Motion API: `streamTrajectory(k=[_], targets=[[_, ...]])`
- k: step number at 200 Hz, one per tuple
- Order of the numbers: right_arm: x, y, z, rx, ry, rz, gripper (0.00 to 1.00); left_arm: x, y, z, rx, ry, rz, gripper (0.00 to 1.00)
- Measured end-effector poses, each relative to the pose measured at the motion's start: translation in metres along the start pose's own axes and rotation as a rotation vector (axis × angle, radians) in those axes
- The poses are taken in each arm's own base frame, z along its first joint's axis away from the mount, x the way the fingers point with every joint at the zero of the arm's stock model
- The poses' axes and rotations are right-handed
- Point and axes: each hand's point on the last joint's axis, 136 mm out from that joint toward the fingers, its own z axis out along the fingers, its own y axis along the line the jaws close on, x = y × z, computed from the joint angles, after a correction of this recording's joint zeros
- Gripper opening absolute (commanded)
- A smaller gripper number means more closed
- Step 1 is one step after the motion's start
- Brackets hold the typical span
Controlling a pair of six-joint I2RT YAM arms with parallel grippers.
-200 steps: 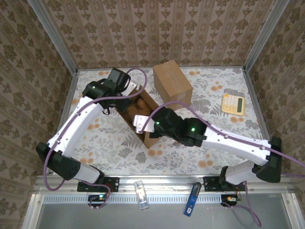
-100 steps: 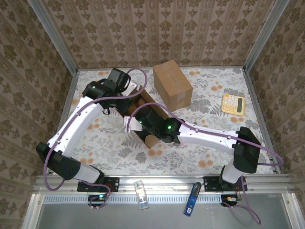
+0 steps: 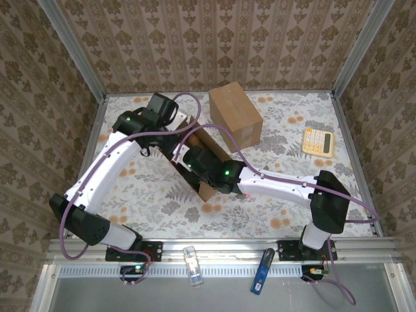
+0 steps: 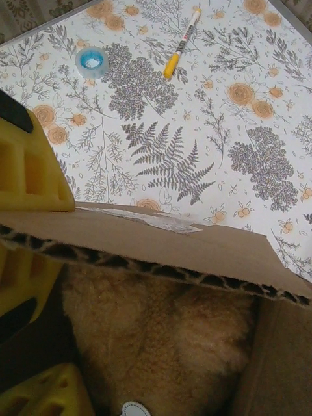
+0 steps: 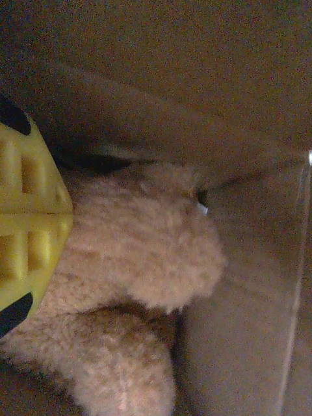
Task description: Unpack the express box
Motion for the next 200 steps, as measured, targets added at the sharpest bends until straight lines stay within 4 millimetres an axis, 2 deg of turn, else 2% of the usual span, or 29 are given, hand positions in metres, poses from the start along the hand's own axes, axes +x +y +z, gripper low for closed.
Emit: streamTrajectory(k=[13,41,56,90,144,177,200], targets=[[0.007,-0.001,0.003,0.017,0.029,0.047,0.04,0.000,0.000,0.000,0.002,0.000,0.000,0.00],[0.022,-0.003,0.011,0.051,0.115,0.125,0.29,0.000,-0.001,0.000,0.006,0.000,0.000,0.00],[0.026,-0.004,0.013,0.058,0.147,0.152,0.50,0.000,-0.001,0.000,0.007,-0.001,0.000,0.00],[0.033,-0.011,0.014,0.078,0.209,0.214,0.83,0.000,-0.003,0.000,0.018,-0.002,0.001,0.00],[0.037,-0.011,0.021,0.083,0.264,0.244,0.89,0.000,-0.003,0.000,0.020,-0.002,-0.001,0.00],[0.039,-0.010,0.034,0.080,0.283,0.267,0.94,0.002,0.003,0.002,0.008,0.009,-0.012,0.00],[0.038,-0.009,0.041,0.076,0.291,0.274,0.92,0.003,0.008,0.004,-0.009,0.017,-0.022,0.00]])
